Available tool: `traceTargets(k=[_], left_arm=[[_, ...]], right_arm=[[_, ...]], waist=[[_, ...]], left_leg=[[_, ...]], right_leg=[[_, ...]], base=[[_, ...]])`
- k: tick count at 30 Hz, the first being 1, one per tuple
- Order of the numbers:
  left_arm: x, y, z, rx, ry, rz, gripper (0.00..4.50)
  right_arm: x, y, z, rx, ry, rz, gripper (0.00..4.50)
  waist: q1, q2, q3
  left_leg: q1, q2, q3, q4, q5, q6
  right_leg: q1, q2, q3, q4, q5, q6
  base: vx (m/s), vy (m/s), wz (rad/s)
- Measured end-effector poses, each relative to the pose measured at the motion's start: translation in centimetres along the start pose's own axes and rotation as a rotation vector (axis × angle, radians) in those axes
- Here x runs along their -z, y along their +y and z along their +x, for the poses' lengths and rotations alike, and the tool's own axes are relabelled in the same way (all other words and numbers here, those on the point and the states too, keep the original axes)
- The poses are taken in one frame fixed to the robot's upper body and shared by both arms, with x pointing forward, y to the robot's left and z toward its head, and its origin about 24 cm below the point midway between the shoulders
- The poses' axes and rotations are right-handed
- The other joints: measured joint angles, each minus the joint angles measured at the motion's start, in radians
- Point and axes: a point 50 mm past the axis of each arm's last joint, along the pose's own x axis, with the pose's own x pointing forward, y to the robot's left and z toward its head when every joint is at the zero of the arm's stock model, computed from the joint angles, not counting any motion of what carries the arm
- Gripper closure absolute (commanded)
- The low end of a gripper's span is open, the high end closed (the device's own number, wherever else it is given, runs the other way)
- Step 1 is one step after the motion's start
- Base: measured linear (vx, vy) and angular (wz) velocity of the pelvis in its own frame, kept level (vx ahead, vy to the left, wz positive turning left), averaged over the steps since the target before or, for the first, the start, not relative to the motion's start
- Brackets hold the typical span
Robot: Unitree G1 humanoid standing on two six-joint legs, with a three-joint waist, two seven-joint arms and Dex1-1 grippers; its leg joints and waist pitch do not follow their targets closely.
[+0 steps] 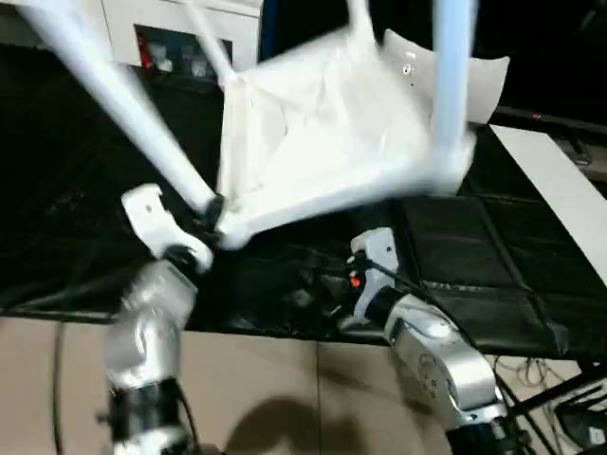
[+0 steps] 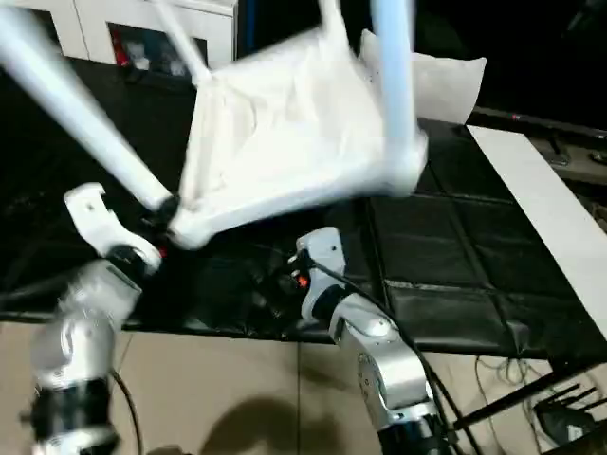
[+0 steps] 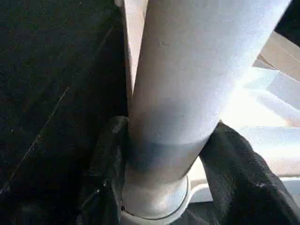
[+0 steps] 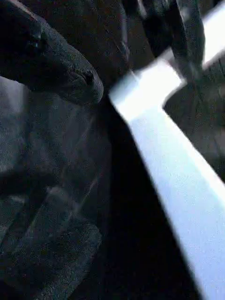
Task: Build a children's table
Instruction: Flip table
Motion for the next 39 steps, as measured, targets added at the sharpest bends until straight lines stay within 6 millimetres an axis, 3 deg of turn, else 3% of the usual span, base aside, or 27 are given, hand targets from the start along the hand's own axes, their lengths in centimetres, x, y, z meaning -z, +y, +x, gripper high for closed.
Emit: traceTargets(k=[9,17,28,30,39], left_arm=[[-0.1,-0.3,-0.7,-0.01,0.024,0.022,2.44],[-0.1,-0.5,-0.9,-0.008,0.044,0.024,2.44],[0.2,-1.0,-1.4,0.018,0.085,0.048,2.44],[0.3,-1.0,-1.5,0.02,0.093,0.049,2.44],[0.6,-1.3,-2.2,0.037,0.117,0.069,2.44]], right_arm=[[-2.3,-1.5,1.6,0.1,-0.185,0.226,0.0],[-3.0,-1.8,3.4,0.121,-0.222,0.357,0.0],[-4.7,-3.9,5.6,0.199,-0.281,0.521,0.0],[-4.9,-4.1,5.7,0.194,-0.299,0.56,0.36],[-4.8,-4.8,6.0,0.157,-0.347,0.737,1.04]], waist=[[-0.004,-0.001,0.0],[-0.005,-0.001,0.0],[0.0,0.0,0.0],[0.002,0.0,0.0],[-0.003,-0.001,0.0]], left_leg=[[0.0,0.0,0.0,-0.001,0.001,-0.002],[0.0,0.0,0.001,-0.001,0.003,-0.003],[-0.001,0.0,0.003,-0.001,0.004,-0.002],[-0.001,0.001,0.003,-0.001,0.004,-0.002],[-0.002,0.001,0.004,-0.001,0.006,0.002]], right_leg=[[-0.001,0.0,0.0,0.001,0.0,0.001],[-0.002,0.0,0.001,0.002,0.0,0.001],[-0.003,0.0,0.0,0.004,0.0,0.0],[-0.003,0.0,0.0,0.004,0.0,0.0],[-0.006,0.0,0.0,0.005,0.0,0.0]], base=[[0.0,0.0,0.0],[0.0,0.0,0.0],[0.0,0.0,0.0],[0.0,0.0,0.0],[0.0,0.0,0.0]])
